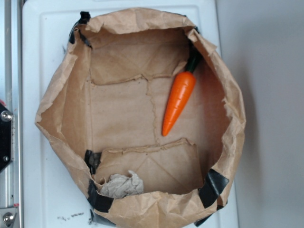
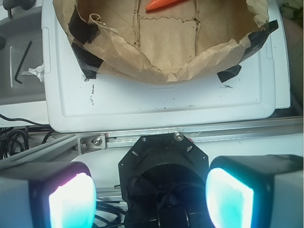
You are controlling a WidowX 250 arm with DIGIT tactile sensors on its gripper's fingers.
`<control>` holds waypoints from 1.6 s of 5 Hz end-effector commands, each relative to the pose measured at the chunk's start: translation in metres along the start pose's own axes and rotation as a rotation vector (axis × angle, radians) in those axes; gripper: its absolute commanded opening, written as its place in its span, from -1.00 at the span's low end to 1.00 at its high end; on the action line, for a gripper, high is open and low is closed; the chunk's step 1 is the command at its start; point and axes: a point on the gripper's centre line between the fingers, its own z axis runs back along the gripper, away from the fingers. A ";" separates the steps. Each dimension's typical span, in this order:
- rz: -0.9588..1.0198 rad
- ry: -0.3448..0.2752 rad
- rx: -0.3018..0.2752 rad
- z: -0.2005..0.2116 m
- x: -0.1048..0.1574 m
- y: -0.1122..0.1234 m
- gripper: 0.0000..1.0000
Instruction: Grab the carrot.
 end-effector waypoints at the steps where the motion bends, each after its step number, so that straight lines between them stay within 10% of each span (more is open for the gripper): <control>1: 0.000 0.000 0.000 0.000 0.000 0.000 1.00; 4: 0.271 -0.148 -0.016 -0.050 0.134 0.005 1.00; 5: 0.341 -0.073 -0.173 -0.078 0.144 0.035 1.00; 6: 0.379 -0.091 -0.150 -0.088 0.100 0.054 1.00; 8: 0.379 -0.091 -0.150 -0.088 0.100 0.054 1.00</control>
